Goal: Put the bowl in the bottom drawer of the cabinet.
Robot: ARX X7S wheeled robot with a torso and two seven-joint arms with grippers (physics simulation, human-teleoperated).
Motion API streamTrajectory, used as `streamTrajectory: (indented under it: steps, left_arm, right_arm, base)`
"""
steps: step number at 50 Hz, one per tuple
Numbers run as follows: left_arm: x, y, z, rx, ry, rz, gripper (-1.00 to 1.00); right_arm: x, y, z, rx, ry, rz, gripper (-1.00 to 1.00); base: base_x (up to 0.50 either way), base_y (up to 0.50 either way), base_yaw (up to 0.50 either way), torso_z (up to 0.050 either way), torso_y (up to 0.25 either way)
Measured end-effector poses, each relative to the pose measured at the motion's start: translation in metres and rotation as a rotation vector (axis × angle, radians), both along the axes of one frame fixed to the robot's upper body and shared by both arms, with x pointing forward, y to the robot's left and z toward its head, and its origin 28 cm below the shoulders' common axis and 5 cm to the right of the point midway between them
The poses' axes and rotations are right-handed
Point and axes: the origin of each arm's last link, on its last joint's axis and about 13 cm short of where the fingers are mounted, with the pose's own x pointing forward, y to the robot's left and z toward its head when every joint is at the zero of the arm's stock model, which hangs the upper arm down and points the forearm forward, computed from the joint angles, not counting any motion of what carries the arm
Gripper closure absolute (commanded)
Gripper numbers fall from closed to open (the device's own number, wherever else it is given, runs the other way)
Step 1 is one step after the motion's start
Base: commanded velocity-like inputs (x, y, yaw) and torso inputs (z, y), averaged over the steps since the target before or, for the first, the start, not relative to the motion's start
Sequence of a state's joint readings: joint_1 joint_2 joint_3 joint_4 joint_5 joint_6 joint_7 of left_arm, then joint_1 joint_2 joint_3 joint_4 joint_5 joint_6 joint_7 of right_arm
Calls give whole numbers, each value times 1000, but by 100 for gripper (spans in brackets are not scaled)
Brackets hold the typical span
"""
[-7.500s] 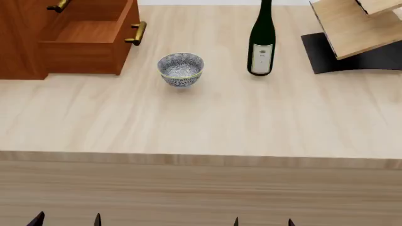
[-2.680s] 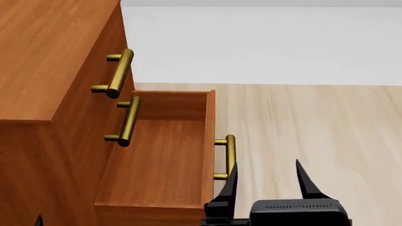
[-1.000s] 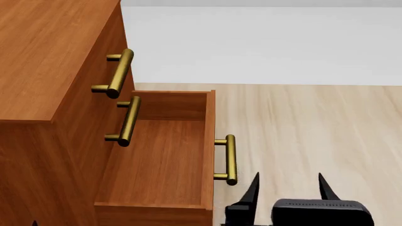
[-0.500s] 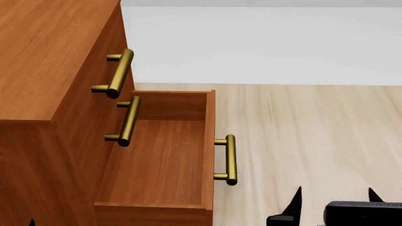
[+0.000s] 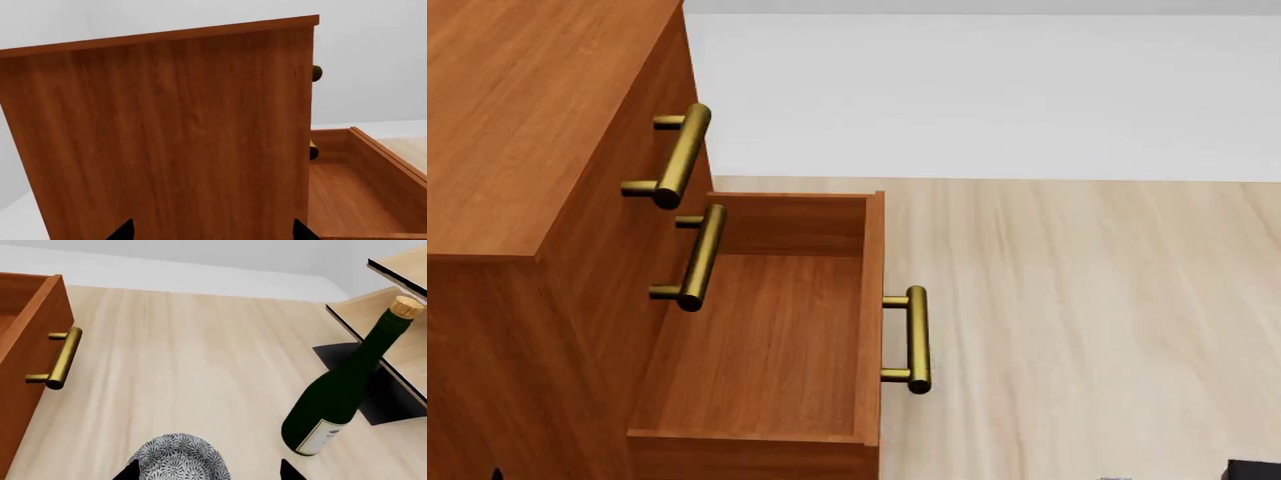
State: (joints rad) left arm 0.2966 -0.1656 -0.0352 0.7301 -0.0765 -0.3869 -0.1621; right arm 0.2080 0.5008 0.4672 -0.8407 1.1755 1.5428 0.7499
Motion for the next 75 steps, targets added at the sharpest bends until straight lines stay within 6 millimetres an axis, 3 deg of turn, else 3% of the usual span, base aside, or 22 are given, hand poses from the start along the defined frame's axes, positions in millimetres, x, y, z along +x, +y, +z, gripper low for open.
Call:
streamTrajectory:
  steps: [15, 49, 75]
  left_arm:
    - [0, 0, -1, -6, 2, -1, -100]
    - [3, -1, -3, -7, 10, 0, -100]
    - [3, -1, -5, -5, 16, 1, -100]
  right_arm:
    - [-5, -16, 1, 38, 104, -33, -100]
    - [38, -52, -18, 95, 269, -102, -100]
    - [62, -56, -44, 118, 346, -93, -100]
  base:
    - [0, 0, 0, 0, 0]
    - [0, 0, 0, 0, 0]
    - [0, 0, 0, 0, 0]
